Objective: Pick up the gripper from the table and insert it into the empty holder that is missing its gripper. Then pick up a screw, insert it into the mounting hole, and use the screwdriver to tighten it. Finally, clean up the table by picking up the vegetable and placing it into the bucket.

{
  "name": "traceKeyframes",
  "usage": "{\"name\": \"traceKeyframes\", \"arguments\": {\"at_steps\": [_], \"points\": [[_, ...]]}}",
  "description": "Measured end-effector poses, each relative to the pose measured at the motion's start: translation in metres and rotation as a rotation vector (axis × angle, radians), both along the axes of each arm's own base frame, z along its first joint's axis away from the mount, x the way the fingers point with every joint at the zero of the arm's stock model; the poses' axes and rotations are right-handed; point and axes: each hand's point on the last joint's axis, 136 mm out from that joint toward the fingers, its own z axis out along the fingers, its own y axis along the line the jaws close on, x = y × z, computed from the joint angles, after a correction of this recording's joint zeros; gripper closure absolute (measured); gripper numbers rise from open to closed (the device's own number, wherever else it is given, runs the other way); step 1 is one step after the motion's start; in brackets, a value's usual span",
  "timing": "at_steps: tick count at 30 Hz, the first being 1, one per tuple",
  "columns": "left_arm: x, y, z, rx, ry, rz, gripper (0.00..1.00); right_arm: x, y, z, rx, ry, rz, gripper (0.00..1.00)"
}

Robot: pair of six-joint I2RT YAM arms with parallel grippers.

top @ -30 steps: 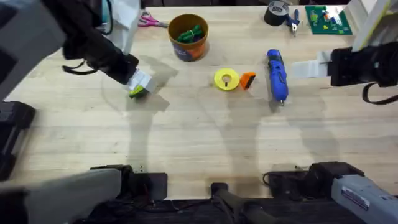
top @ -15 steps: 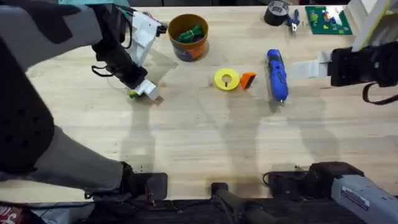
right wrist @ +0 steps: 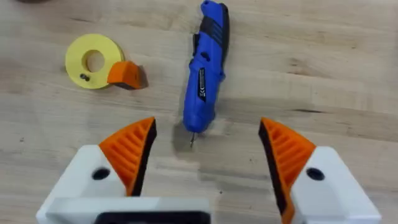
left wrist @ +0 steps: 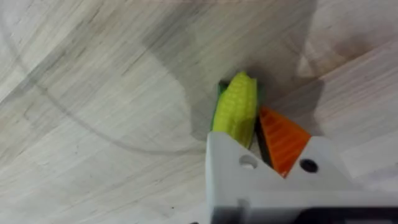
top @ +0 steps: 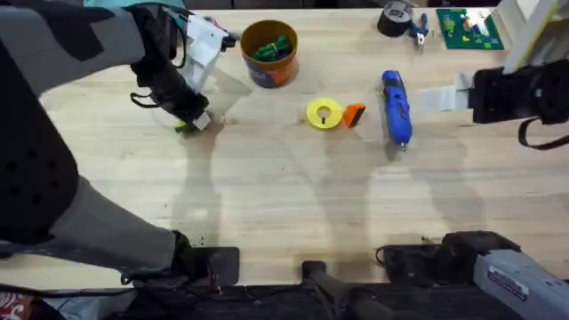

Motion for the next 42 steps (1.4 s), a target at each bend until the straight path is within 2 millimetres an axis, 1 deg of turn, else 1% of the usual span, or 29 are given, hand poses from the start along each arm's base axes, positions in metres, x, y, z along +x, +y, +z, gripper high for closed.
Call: {"name": "traceKeyframes", "arguments": {"at_steps": [1, 9, 13, 16, 19, 23, 25, 27, 30, 34, 37, 40, 41, 42], "points": [[0.000, 0.000, 0.000, 0.001, 0.000, -0.001, 0.987, 0.000, 0.000, 0.000, 0.000, 0.000, 0.000, 0.006], [0.004, -0.006, 0.001, -0.037, -0.019, -0.001, 0.986, 0.000, 0.000, 0.000, 0.000, 0.000, 0.000, 0.006], [0.008, -0.008, 0.007, -0.045, -0.045, 0.007, 0.986, 0.000, 0.000, 0.000, 0.000, 0.000, 0.000, 0.006], [0.012, -0.008, 0.028, -0.046, -0.111, 0.017, 0.986, 0.000, 0.000, 0.000, 0.000, 0.000, 0.000, 0.006], [0.014, -0.012, 0.061, -0.048, -0.210, 0.020, 0.986, 0.000, 0.000, 0.000, 0.000, 0.000, 0.000, 0.006], [0.006, -0.020, 0.108, -0.057, -0.335, 0.007, 0.986, 0.000, 0.000, 0.000, 0.000, 0.000, 0.000, 0.006], [0.000, -0.023, 0.130, -0.065, -0.395, 0.011, 0.986, 0.000, 0.000, 0.000, 0.000, 0.000, 0.000, 0.006], [-0.005, -0.024, 0.147, -0.071, -0.446, 0.025, 0.986, 0.000, 0.000, 0.000, 0.000, 0.000, 0.000, 0.006], [-0.015, -0.024, 0.163, -0.078, -0.488, 0.042, 0.986, 0.000, 0.000, 0.000, 0.000, 0.000, 0.000, 0.006], [-0.025, -0.024, 0.179, -0.083, -0.534, 0.053, 0.986, 0.000, 0.000, 0.000, 0.000, 0.000, 0.000, 0.006], [-0.028, -0.024, 0.186, -0.085, -0.554, 0.055, 0.986, 0.000, 0.000, 0.000, 0.000, 0.001, 0.000, 0.006], [-0.029, -0.024, 0.185, -0.086, -0.553, 0.057, 0.985, 0.000, 0.000, 0.000, 0.000, 0.000, 0.000, 0.006], [-0.029, -0.024, 0.185, -0.084, -0.552, 0.056, 0.889, 0.000, 0.000, 0.000, 0.000, 0.000, 0.000, 0.006], [-0.029, -0.024, 0.185, -0.086, -0.552, 0.057, 0.740, 0.000, 0.000, 0.000, 0.000, 0.000, 0.000, 0.005]]}}
